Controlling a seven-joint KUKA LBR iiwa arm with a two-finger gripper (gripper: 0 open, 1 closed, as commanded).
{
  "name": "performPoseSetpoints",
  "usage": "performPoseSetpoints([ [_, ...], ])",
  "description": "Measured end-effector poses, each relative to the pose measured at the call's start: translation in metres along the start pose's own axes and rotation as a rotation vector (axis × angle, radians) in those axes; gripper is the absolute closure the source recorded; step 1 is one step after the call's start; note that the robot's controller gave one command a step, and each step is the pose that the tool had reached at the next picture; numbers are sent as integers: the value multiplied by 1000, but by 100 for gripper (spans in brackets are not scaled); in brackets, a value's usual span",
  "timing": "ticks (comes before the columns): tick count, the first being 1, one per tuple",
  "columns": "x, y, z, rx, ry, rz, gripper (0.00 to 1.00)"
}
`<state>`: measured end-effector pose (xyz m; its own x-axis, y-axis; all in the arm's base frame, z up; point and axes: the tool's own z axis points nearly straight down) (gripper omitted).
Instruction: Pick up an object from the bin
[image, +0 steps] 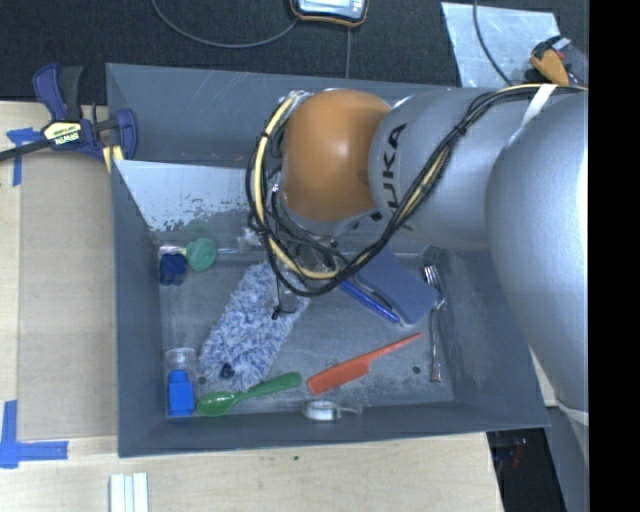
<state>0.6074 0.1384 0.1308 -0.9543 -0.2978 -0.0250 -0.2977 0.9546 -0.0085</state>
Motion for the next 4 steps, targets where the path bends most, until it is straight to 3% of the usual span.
performPoseSetpoints([
  [1,-2,6,21,2,6,-59,0],
  [2,5,25,55,1,-4,9,0],
  [3,-6,27,56,2,-14,-25,100],
  [4,-6,27,56,2,-14,-24,100],
])
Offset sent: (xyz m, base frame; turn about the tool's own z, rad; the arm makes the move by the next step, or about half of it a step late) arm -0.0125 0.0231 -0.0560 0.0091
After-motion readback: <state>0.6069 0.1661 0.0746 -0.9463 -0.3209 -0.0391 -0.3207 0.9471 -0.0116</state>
